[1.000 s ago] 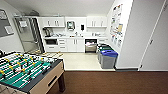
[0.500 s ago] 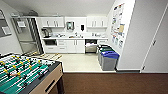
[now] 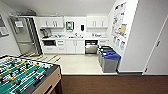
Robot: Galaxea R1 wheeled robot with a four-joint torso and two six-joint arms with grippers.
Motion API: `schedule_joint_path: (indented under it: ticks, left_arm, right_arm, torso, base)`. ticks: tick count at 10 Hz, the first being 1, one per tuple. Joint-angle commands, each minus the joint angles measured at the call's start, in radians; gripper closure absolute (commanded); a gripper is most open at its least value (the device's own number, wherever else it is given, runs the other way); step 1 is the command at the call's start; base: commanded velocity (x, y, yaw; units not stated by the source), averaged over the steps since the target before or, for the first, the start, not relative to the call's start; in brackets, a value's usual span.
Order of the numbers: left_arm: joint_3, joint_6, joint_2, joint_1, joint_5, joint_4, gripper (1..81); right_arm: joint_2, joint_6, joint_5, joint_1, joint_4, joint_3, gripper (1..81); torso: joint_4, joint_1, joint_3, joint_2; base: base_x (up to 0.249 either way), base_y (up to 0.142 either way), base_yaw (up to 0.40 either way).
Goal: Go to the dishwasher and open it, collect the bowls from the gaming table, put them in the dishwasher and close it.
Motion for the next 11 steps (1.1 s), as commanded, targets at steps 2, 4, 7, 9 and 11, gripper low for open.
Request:
schedule_joint_path:
  ticks: [2,4,7,9,11]
  left_arm:
    - [0.009,-0.001,-0.018,-0.049,0.015,0.009,81.1]
    - [0.009,-0.001,-0.016,-0.049,0.015,0.009,81.1]
    - [0.009,-0.001,-0.016,-0.049,0.015,0.009,81.1]
    - [0.009,-0.001,-0.016,-0.049,0.015,0.009,81.1]
    - [0.009,0.0,-0.016,-0.049,0.015,0.008,81.1]
  right_arm:
    - [-0.022,-0.003,-0.005,0.051,-0.022,0.026,81.1]
    - [-0.022,-0.003,-0.003,0.048,-0.022,0.023,81.1]
    - [-0.02,-0.003,-0.003,0.047,-0.022,0.021,81.1]
    - [-0.02,-0.003,-0.003,0.048,-0.022,0.019,81.1]
    - [-0.019,-0.003,-0.003,0.048,-0.022,0.018,81.1]
  torso:
    - [0.0,0.001,0.0,0.0]
    - [0.0,0.001,0.0,0.0]
    - [0.0,0.001,0.0,0.0]
    - [0.0,0.001,0.0,0.0]
    - [0.0,0.001,0.0,0.0]
  base:
    - [0.194,0.0,0.0]
    - [0.214,0.0,0.0]
    - [0.217,0.0,0.0]
    - [0.216,0.0,0.0]
    - [0.216,0.0,0.0]
